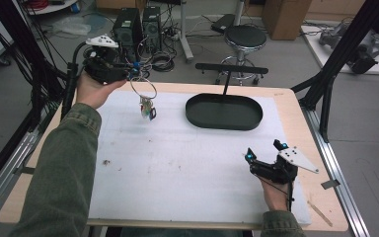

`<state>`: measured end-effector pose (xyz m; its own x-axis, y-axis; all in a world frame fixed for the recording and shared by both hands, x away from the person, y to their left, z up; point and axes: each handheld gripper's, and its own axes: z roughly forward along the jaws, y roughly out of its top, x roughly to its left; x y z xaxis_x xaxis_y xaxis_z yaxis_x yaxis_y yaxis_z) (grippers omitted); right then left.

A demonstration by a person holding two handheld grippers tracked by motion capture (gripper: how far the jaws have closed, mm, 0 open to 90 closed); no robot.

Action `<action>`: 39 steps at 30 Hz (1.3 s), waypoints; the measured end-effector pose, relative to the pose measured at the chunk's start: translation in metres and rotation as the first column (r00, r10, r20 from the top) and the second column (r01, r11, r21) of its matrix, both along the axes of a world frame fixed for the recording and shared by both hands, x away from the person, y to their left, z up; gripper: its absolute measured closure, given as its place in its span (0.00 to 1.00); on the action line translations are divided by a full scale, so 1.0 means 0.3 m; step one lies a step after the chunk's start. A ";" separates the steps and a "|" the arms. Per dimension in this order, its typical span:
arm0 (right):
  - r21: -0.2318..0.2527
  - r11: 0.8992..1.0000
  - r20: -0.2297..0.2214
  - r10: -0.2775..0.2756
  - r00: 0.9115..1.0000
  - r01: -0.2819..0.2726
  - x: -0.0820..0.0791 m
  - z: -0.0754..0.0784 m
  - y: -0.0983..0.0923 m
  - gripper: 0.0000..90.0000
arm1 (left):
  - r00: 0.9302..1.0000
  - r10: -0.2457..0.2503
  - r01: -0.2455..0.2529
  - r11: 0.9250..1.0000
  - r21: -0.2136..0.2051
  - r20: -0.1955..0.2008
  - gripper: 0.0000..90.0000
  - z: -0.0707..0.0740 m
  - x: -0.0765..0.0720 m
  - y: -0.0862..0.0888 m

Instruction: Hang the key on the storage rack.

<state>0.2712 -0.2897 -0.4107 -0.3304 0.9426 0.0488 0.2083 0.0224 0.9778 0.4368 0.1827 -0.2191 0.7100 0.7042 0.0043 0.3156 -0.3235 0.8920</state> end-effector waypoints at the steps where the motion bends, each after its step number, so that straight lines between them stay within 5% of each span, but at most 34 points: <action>1: 0.003 1.000 -0.001 0.002 1.000 -0.002 -0.001 0.000 -0.001 0.00 | 1.000 -0.004 0.004 1.000 0.002 0.000 0.96 -0.001 0.002 -0.011; 39: 0.002 1.000 0.001 0.010 1.000 -0.010 -0.007 0.002 -0.001 0.00 | 0.987 -0.159 0.159 0.987 -0.005 0.031 0.96 0.017 0.093 -0.362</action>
<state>0.2690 -0.2899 -0.4102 -0.3401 0.9390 0.0505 0.2069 0.0223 0.9781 0.4646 0.0741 -0.2139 0.8123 0.5827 0.0227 0.2337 -0.3609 0.9028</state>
